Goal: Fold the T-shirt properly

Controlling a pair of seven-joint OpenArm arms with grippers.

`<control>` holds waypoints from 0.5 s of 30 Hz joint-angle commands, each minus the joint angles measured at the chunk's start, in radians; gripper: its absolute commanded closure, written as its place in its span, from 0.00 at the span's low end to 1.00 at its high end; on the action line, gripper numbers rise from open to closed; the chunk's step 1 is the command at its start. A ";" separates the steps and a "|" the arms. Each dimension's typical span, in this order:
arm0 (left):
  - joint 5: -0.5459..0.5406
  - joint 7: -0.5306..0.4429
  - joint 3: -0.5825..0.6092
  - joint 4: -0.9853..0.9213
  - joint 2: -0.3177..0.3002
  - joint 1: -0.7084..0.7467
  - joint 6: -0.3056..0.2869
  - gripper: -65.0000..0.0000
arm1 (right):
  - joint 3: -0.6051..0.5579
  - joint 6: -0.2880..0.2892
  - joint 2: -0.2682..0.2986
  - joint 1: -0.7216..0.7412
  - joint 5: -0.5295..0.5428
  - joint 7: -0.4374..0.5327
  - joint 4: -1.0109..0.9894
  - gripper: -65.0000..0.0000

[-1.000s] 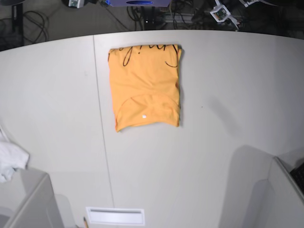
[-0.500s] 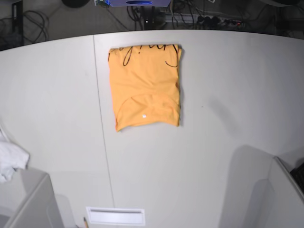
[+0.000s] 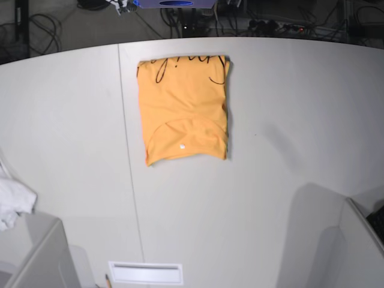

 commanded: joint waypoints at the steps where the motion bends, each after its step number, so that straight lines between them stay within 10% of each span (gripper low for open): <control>1: 0.002 -0.008 -0.002 -0.001 0.011 0.014 -0.011 1.00 | -0.001 0.003 -0.003 0.010 0.001 0.014 0.005 1.00; 15: 0.007 -0.001 0.004 0.075 -0.038 0.001 -0.011 1.00 | 0.003 0.001 -0.006 0.010 0.004 0.017 0.012 1.00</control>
